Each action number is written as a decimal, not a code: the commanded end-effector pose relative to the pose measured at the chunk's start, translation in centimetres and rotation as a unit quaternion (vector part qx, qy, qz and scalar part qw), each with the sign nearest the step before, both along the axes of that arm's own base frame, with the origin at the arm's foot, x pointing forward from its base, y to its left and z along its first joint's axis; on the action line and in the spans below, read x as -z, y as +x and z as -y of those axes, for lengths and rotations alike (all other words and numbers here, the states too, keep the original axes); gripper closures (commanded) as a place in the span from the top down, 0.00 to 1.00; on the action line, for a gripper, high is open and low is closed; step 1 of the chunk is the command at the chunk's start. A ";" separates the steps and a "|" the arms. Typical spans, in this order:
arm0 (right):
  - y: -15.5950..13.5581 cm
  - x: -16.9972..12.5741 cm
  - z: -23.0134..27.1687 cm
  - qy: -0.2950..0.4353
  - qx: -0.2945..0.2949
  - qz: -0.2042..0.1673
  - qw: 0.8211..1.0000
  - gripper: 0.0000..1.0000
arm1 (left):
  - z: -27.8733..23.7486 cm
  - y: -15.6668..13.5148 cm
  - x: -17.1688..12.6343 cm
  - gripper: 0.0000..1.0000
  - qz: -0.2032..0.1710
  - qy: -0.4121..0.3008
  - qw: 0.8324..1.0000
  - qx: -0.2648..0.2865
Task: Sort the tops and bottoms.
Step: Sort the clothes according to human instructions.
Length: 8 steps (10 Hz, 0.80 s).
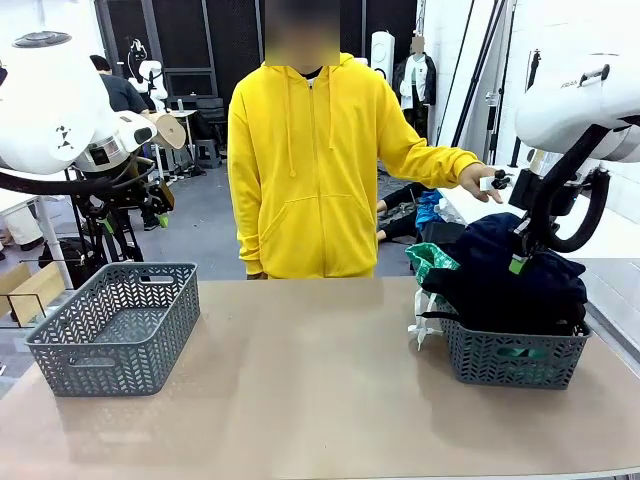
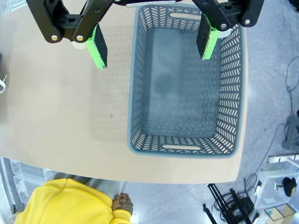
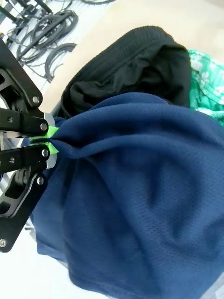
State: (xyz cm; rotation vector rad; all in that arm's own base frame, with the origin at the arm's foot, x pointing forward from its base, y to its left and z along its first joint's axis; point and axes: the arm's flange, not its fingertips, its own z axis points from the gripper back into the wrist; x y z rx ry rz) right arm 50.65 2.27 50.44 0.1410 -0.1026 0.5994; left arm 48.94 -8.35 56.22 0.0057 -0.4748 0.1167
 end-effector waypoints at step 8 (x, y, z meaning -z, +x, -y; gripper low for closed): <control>-0.8 -5.4 -2.6 -0.033 0.000 0.038 0.999 1.00 | -0.1 -0.2 0.1 1.00 0.006 -0.009 1.000 -0.006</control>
